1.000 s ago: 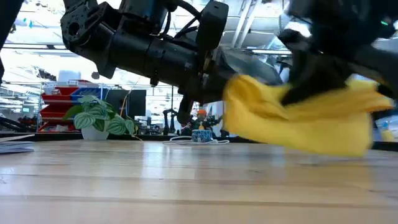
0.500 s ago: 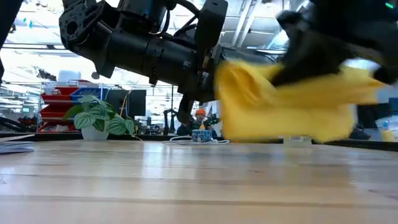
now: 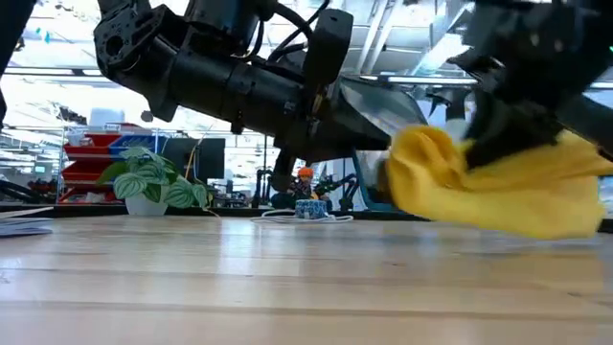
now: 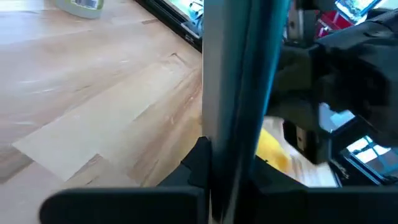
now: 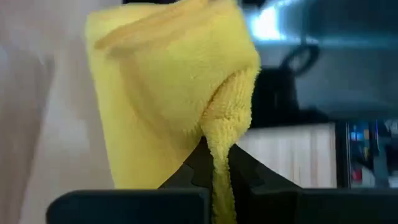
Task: Apply microfiber cloth
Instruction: Wipe the tablet with the yellow microfiber cloth
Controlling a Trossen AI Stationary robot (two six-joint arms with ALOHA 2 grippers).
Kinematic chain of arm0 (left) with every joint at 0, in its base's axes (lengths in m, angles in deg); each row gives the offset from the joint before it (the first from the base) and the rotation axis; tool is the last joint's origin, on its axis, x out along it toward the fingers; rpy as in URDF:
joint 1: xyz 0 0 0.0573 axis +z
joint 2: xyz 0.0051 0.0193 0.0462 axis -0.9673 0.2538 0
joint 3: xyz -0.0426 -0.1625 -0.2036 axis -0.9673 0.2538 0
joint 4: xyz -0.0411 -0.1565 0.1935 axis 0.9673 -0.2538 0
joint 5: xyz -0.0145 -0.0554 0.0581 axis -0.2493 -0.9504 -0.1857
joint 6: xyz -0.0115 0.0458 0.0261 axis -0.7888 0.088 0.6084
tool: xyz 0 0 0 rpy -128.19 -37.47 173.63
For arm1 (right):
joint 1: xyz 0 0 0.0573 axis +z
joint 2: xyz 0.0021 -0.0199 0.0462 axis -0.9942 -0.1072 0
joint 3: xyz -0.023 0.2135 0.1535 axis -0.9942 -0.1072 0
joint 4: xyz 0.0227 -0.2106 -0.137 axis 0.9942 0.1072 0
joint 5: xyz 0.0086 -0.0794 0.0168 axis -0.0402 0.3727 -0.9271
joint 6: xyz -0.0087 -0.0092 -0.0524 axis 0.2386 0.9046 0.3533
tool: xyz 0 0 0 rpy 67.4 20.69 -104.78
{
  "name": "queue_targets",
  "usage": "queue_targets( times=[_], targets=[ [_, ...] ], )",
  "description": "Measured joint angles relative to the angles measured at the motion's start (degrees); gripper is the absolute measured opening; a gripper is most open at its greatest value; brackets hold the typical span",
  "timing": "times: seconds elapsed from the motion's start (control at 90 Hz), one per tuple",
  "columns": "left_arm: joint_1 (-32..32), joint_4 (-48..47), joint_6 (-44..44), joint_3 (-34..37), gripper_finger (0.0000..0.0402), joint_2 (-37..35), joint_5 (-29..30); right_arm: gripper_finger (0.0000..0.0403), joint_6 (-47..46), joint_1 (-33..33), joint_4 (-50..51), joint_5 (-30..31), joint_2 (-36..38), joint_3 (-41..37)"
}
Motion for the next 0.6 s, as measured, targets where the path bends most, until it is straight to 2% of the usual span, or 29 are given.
queue_targets(
  times=[0.056, 0.111, 0.289, 0.356, 0.489, 0.6],
  targets=[
    [-0.07, -0.58, -0.05, 0.0, 0.0009, 0.0, -0.6, 0.0, -3.11, 0.45, -1.34, -0.29, 0.61, -2.31],
    [-0.11, -1.02, -0.03, 0.0, 0.0009, 0.0, -0.77, 0.0, -5.29, 0.58, -2.62, -3.29, 1.47, -5.05],
    [-0.13, -1.14, 0.37, 0.0, 0.0009, 0.0, -0.87, 0.0, -8.13, 0.21, -11.94, -21.75, 5.93, -12.26],
    [-0.13, -1.16, 0.41, 0.0, 0.0009, 0.0, -0.85, 0.0, -8.09, 0.3, -16.77, -26.68, 7.04, -13.18],
    [-0.11, -1.3, 0.77, 0.0, 0.0009, 0.0, -0.72, 0.0006, -7.2, -0.24, -27.2, -28.64, 7.24, -14.82],
    [-0.11, -1.76, 1.37, 0.0, 0.0009, -0.32, -0.66, 0.0031, -6.56, -2.17, -30.21, -28.78, 6.46, -15.61]
  ],
)
